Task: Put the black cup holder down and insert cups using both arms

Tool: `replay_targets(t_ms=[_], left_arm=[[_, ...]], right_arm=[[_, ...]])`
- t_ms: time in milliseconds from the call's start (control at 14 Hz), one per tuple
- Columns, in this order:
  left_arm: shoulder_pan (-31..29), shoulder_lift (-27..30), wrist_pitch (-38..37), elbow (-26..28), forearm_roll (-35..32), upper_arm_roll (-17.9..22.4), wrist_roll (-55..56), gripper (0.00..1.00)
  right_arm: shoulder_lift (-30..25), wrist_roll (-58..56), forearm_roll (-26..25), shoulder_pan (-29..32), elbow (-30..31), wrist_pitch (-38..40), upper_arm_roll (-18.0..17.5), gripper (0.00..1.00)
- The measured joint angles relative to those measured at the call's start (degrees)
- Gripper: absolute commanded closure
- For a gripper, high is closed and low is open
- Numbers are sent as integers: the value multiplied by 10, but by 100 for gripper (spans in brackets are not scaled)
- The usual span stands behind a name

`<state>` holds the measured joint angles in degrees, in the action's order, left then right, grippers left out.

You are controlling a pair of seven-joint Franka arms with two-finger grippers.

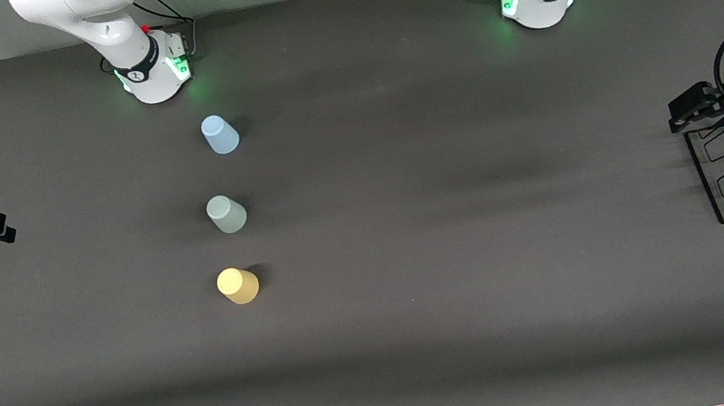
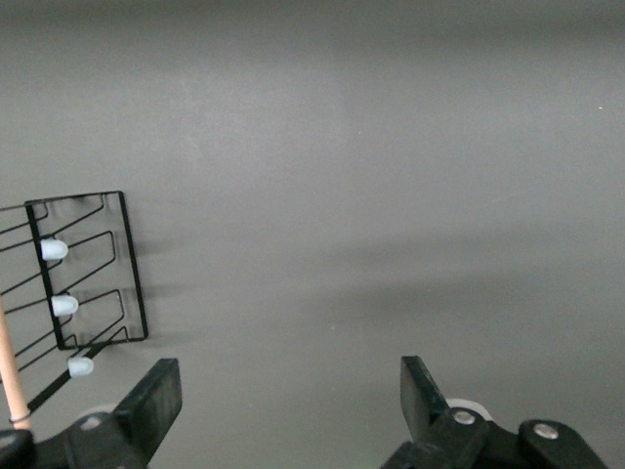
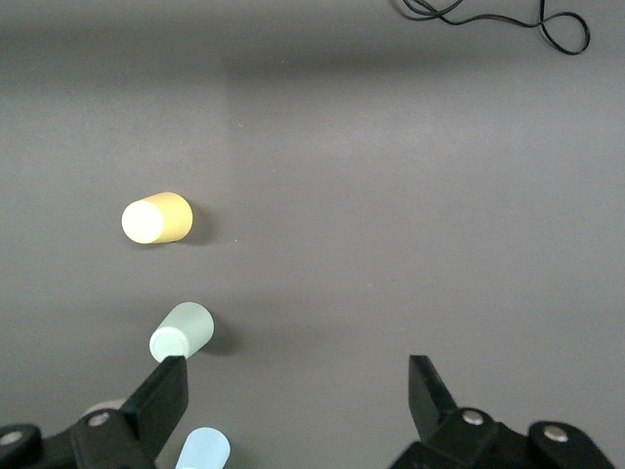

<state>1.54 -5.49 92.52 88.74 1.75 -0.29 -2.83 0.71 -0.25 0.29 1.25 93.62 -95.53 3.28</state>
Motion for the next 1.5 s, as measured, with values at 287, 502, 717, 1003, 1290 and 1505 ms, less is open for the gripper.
replay_targets(t_ms=[287,502,717,1003,1290,1505], left_arm=[[1,13,-10,0,-3,4,14,0],[0,14,-12,0,-4,8,14,0],[0,14,-12,1,-7,8,14,0],[-1,9,-4,12,-22,9,15,0],[-28,6,29,49,-27,12,13,0],[-78,5,62,77,-30,13,-56,0]], right_arm=[[1,0,0,0,0,1,0,0],[3,0,0,0,0,2,0,0],[4,0,0,0,1,5,0,0],[5,0,0,0,1,11,0,0],[5,0,0,0,1,11,0,0],[5,0,0,0,1,11,0,0]])
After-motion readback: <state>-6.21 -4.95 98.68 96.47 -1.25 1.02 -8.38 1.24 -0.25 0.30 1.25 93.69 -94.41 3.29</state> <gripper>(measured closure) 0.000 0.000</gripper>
